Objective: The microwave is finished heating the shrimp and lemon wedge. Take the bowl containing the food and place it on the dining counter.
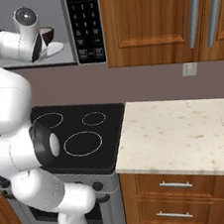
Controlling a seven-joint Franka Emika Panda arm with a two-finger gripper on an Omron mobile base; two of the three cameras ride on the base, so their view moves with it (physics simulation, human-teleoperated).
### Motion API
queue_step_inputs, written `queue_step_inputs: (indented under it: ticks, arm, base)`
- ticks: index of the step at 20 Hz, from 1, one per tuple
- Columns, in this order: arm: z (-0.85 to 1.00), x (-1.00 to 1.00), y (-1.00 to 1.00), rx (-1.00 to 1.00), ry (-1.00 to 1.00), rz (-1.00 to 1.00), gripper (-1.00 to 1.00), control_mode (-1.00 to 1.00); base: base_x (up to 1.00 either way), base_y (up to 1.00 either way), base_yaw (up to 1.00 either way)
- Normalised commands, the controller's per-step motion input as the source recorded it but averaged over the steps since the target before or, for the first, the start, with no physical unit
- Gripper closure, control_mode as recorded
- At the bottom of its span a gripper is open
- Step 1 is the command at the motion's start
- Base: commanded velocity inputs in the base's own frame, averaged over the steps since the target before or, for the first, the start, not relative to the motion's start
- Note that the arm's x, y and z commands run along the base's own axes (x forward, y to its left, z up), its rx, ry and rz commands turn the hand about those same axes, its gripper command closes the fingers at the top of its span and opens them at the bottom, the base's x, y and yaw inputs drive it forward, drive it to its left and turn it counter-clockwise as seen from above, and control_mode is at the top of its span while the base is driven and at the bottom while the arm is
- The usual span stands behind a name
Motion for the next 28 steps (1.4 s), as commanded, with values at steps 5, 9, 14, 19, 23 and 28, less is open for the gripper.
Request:
queue_step_inputs:
  ticks: [5,9,14,19,23,28]
  arm:
    - [0.00,0.36,0.11,0.00,0.08,-0.02,-1.00,-1.00]
    - [0.00,0.35,0.08,0.00,0.07,0.00,-1.00,-1.00]
    - [0.00,0.35,0.11,0.00,0.07,0.00,-1.00,-1.00]
    - [0.00,0.37,0.11,0.00,0.05,0.00,-1.00,-1.00]
    - [0.00,0.34,0.10,0.00,0.01,0.00,-1.00,-1.00]
    - [0.00,0.21,0.06,0.00,0.00,-0.01,-1.00,-1.00]
  base:
    - [0.00,0.00,0.00]
    - [0.00,0.00,0.00]
    - [0.00,0.00,0.00]
    - [0.00,0.00,0.00]
    - [0.00,0.00,0.00]
    - [0.00,0.00,0.00]
